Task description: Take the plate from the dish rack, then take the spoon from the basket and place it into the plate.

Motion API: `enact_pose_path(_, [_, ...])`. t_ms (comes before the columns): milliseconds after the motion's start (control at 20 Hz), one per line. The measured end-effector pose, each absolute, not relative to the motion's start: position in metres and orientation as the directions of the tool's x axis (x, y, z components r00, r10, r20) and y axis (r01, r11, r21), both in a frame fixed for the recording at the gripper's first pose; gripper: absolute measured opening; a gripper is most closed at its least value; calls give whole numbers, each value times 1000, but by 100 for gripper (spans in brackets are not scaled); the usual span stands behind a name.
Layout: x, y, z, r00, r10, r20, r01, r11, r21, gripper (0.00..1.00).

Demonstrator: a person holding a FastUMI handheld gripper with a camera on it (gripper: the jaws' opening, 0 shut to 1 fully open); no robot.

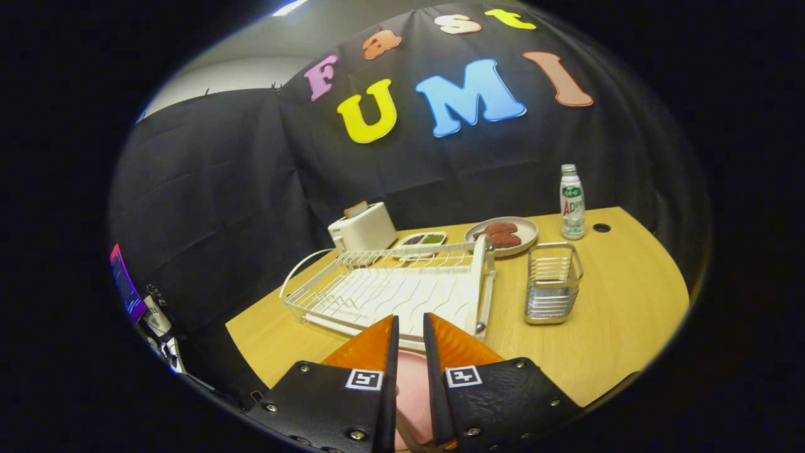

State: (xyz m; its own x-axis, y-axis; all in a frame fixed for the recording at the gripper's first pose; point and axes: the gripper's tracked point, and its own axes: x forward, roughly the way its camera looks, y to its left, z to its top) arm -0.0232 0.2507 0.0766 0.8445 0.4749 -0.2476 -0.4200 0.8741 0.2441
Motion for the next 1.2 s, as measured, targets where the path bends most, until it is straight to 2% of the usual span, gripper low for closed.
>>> enact_pose_path(250, [-5, 199, 135, 940, 303, -154, -280, 947, 154, 22])
enact_pose_path(650, [1, 137, 184, 992, 88, -93, -82, 995, 65, 24])
enact_pose_path(1200, [1, 107, 210, 999, 26, -23, -26, 1000, 2, 24])
